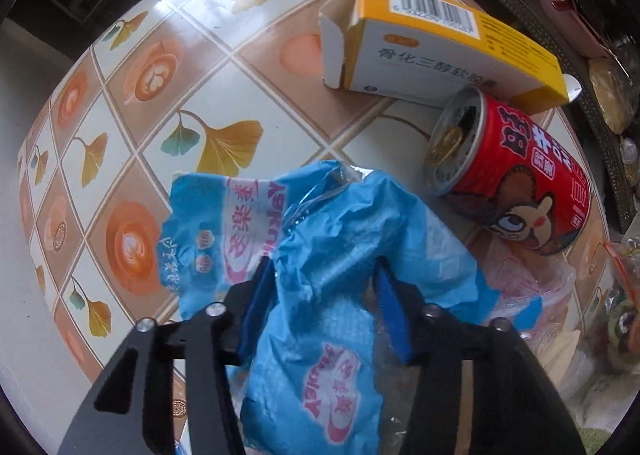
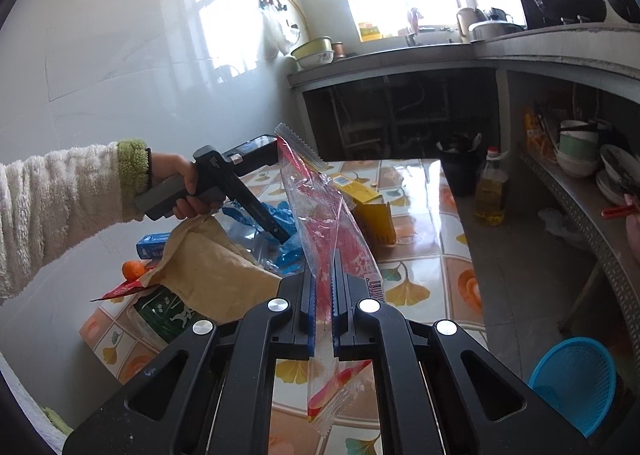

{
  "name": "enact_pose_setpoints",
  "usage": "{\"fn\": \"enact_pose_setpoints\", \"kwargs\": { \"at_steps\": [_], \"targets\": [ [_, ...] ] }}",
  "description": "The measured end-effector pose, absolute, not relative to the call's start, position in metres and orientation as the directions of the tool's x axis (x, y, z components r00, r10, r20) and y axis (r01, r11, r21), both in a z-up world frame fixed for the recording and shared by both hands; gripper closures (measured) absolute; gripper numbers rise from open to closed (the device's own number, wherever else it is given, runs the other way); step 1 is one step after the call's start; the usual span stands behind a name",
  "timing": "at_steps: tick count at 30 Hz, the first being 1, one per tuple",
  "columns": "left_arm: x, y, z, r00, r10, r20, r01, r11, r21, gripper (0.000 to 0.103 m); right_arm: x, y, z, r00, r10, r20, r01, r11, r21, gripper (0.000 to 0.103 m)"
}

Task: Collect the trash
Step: 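Grasp the blue snack wrapper with the left gripper and lift it, then carry the blue wrapper and plastic bag toward the blue wastebasket with both grippers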

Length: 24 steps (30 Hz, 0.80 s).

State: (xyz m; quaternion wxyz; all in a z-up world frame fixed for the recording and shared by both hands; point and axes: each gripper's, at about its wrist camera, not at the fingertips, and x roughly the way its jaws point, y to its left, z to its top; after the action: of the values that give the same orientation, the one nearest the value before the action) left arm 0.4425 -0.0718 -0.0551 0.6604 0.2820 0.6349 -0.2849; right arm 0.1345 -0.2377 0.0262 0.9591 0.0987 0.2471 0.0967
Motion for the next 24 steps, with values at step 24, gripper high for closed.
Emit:
{"fn": "enact_pose_setpoints", "kwargs": {
  "at_steps": [24],
  "targets": [
    [0.386,-0.021,0.138,0.512,-0.444,-0.735,0.572,0.815,-0.094,0.100,0.093,-0.236,0.046,0.892,0.192,-0.410,-0.100,0.967,0.234,0.099]
  ]
}}
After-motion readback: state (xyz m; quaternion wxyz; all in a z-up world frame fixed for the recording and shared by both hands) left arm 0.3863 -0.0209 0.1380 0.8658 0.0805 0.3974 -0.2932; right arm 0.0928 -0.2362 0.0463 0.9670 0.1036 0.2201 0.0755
